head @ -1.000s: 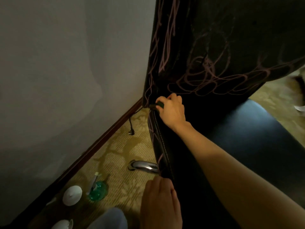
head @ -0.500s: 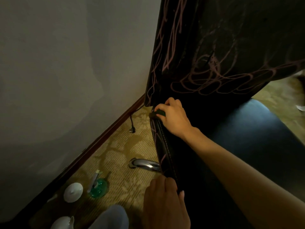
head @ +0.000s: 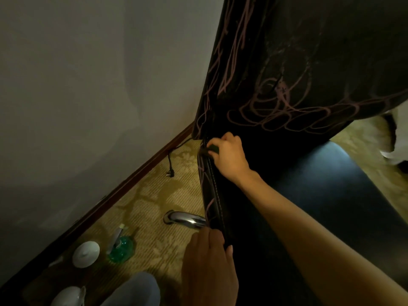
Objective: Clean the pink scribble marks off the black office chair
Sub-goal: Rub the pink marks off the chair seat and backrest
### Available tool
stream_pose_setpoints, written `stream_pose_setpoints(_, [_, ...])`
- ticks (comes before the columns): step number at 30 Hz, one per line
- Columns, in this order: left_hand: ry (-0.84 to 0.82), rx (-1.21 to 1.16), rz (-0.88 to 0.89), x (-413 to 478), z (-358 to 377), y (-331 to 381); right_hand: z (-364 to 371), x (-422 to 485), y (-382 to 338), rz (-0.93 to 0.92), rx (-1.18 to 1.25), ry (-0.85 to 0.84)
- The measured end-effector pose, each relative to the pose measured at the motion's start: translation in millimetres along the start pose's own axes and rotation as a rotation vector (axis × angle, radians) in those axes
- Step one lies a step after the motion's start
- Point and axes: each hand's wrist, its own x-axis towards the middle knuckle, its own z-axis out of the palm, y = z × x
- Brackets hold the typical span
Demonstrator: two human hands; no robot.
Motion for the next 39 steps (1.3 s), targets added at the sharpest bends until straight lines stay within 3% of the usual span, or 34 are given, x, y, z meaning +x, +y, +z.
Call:
stream_pose_setpoints(5, [0.014, 0.004, -0.015, -1.2, 1.4, 2.4, 0.4, -22.4, 2.8, -0.091, 0.015, 0.003])
stream_pose_setpoints(12, [-0.026, 0.022, -0.039, 0.1, 0.5, 3.1, 17.7, 37.8, -8.2, 0.310, -0.009, 0.210])
stream_pose_setpoints(14, [-0.049, 0.017, -0.047, -1.2, 0.8, 2.5, 17.1, 38.7, -4.0, 0.257, -0.006, 0.171])
stream_pose_setpoints(18, [-0.126, 0.052, -0.097, -3.6, 2.8, 3.4, 4.6, 8.4, 13.1, -0.020, 0.007, 0.025])
stream_pose_setpoints(25, [-0.067, 0.006, -0.079, -8.8, -5.7, 6.8, -16.1, -114.0, 10.4, -0.263, 0.006, -0.086])
stream_pose_setpoints(29, [-0.057, -0.016, -0.071, -13.5, -12.1, 9.4, -20.2, -172.8, 2.5, -0.159, 0.040, -0.109])
stream_pose_setpoints(34, [-0.161, -0.043, -0.165, -20.1, -27.7, 16.0, -33.7, -174.5, -4.6, 0.014, 0.188, 0.121])
stream_pose_setpoints(39, [-0.171, -0.098, -0.174, -37.6, -48.1, 6.3, -51.8, -216.7, -11.6, -0.056, 0.075, 0.236])
